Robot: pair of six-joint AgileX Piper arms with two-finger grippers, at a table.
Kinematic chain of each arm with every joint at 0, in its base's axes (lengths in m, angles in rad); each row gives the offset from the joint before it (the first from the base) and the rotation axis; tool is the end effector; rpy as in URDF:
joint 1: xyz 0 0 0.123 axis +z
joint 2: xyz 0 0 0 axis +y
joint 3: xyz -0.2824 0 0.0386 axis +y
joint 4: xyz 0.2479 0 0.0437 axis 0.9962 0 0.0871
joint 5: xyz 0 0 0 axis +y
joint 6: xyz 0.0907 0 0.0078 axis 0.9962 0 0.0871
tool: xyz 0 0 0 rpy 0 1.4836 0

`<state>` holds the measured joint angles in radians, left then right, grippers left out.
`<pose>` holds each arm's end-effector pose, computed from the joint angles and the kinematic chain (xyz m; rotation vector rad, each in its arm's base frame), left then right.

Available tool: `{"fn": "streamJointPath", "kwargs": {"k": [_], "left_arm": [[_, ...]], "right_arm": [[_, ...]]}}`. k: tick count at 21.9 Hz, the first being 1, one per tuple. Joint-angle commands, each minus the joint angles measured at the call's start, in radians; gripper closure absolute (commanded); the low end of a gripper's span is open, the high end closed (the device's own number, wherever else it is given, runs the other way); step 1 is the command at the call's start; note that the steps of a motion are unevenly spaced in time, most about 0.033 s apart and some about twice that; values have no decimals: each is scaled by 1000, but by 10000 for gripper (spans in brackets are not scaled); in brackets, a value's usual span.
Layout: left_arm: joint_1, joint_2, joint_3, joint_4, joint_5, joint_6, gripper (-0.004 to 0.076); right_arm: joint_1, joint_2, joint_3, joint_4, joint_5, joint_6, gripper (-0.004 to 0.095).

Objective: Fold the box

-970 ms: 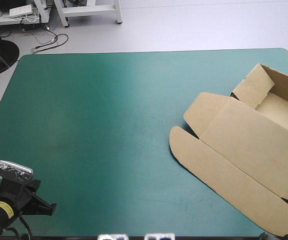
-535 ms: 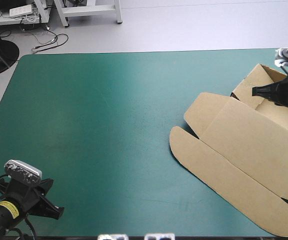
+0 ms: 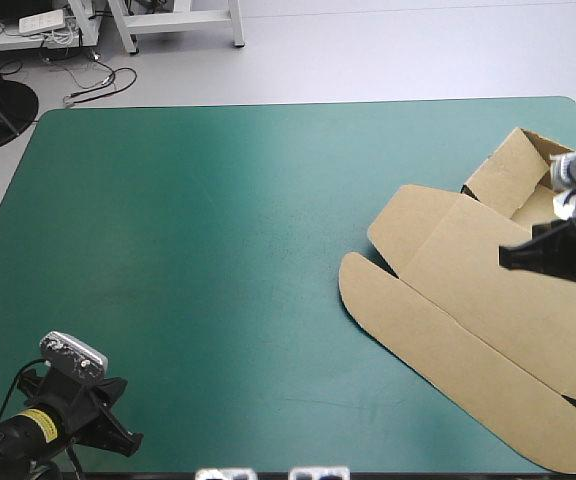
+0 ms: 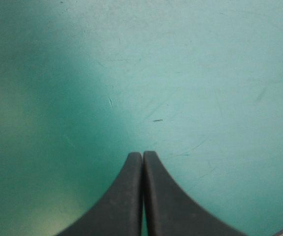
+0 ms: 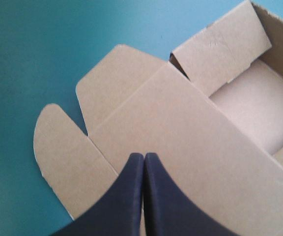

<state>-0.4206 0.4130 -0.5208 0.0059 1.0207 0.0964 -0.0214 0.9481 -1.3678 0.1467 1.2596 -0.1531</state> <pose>0.0552 -0.0242 0.2748 0.6152 2.3213 -0.1441 0.1414 0.0097 0.4543 -0.1703 2.3070 0.0963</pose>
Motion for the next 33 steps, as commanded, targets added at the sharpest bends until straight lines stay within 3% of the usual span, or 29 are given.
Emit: {"fn": "streamJointPath", "kwargs": {"k": [1, 6, 10, 19, 33], "left_arm": [[-7, 7, -12, -20, -60, 2, 734], [-7, 7, -13, -22, -64, 27, 734], [-7, 7, -2, -28, -96, 47, 734], [-7, 7, 1, -109, -108, 128, 734], [-7, 7, 1, -108, -102, 131, 734]], "right_arm": [[4, -108, 141, -8, -27, -3, 927], [4, -356, 597, -1, -190, -8, 927], [4, -527, 833, 6, -271, -8, 928], [4, -680, 852, -3, -260, -10, 928], [4, -685, 866, 17, -248, 21, 928]]}}
